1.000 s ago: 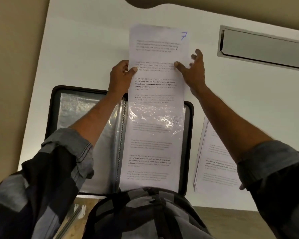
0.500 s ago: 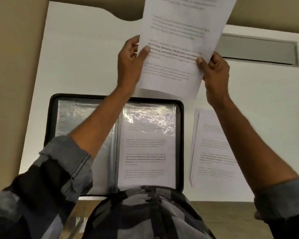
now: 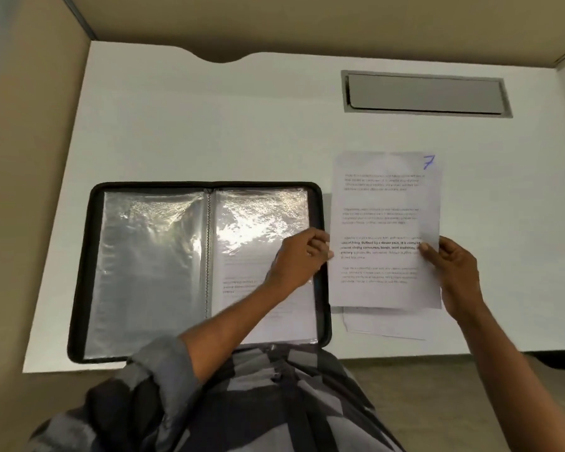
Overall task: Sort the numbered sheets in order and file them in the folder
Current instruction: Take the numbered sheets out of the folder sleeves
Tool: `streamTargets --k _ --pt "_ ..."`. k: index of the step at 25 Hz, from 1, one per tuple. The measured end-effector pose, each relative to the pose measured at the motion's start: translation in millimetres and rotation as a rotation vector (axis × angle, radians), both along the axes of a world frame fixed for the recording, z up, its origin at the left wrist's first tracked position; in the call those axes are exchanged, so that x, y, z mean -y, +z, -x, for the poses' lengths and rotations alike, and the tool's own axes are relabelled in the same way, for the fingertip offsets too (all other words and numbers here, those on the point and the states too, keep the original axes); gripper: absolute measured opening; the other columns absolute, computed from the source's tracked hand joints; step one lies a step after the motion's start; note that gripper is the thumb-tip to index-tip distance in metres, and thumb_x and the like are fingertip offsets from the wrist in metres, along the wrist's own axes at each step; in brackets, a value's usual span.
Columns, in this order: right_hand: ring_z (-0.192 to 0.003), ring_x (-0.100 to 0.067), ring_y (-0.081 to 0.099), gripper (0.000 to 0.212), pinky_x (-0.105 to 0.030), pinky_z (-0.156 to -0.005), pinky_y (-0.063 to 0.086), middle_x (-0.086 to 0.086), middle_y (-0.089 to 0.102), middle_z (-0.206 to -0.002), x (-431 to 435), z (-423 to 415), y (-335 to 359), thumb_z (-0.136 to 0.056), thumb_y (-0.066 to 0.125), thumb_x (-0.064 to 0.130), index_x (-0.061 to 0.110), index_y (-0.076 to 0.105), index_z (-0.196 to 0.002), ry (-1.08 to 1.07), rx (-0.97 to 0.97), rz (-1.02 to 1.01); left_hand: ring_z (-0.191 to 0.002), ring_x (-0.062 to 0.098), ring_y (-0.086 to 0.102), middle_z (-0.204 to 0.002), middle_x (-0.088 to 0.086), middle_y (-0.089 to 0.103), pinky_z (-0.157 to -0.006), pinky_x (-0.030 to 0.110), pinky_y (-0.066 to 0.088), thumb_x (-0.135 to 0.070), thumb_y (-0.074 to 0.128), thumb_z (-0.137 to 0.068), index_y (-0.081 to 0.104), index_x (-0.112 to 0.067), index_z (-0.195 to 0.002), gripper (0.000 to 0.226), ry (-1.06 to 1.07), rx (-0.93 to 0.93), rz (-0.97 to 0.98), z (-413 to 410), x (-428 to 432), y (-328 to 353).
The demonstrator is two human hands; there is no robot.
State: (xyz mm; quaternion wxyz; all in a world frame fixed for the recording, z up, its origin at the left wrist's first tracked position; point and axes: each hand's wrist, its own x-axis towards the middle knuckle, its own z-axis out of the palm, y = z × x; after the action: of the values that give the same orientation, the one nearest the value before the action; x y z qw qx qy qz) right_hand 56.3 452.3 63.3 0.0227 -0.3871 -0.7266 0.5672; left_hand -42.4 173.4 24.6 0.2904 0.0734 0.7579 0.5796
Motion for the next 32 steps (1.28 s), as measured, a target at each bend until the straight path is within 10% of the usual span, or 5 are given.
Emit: streamTargets --k 4,8,18,24,32 --pt "-0.103 -0.033 0.07 0.026 -0.041 -0.087 0.056 -0.007 0.073 -0.115 -1.6 -56.5 -40.5 -0.1 0.064 0.022 0.013 0.067 -0.125 0.001 0.168 -0.182 -0.152 0.02 0.025 -0.16 -0.005 0.038 -0.125 0.052 0.015 -0.045 0.073 -0.089 0.051 -0.03 -0.144 0.062 -0.145 -0.262 0.563 -38.5 22.9 -45.8" --pt "-0.112 -0.037 0.065 0.033 -0.043 -0.096 0.052 -0.016 0.068 -0.126 -1.0 -73.0 -69.9 -0.102 0.06 0.017 0.006 0.06 -0.133 0.039 0.231 -0.332 -0.154 0.021 -0.023 -0.169 -0.001 -0.02 -0.123 0.058 -0.013 -0.058 0.065 -0.091 0.002 -0.028 -0.163 0.1 -0.293 -0.364 0.755 -52.4 39.7 -57.1" --pt "-0.146 -0.026 0.037 0.056 -0.053 -0.121 0.03 -0.01 0.042 -0.157 101.3 -28.3 -67.4 -0.103 0.059 0.025 0.012 0.038 -0.153 0.353 -0.119 -0.638 -0.116 0.012 0.066 -0.125 -0.004 0.071 -0.1 0.044 0.056 -0.022 0.057 -0.105 0.067 -0.02 -0.128 0.026 0.406 -0.204 0.167 -48.7 76.6 -5.9" --pt "-0.157 -0.022 0.009 0.062 -0.054 -0.127 0.009 -0.003 0.013 -0.17 228.2 -16.9 -77.5 -0.106 0.048 0.038 0.021 0.025 -0.16 0.937 -0.119 -0.69 -0.1 0.02 0.074 -0.11 0.002 0.076 -0.086 0.033 0.061 -0.025 0.06 -0.102 0.068 -0.012 -0.124 0.026 0.754 -0.088 -0.075 -57.0 167.1 62.3" --pt "-0.151 -0.03 -0.032 0.086 -0.063 -0.118 -0.016 -0.008 -0.035 -0.163 262.4 -49.3 -110.1 -0.106 0.041 0.045 0.014 -0.02 -0.159 0.949 0.187 -0.721 -0.094 0.02 0.075 -0.114 0.014 0.075 -0.08 0.026 0.061 -0.014 0.074 -0.092 0.071 -0.011 -0.121 0.029 0.927 -0.008 -0.001 -46.4 311.7 39.4"
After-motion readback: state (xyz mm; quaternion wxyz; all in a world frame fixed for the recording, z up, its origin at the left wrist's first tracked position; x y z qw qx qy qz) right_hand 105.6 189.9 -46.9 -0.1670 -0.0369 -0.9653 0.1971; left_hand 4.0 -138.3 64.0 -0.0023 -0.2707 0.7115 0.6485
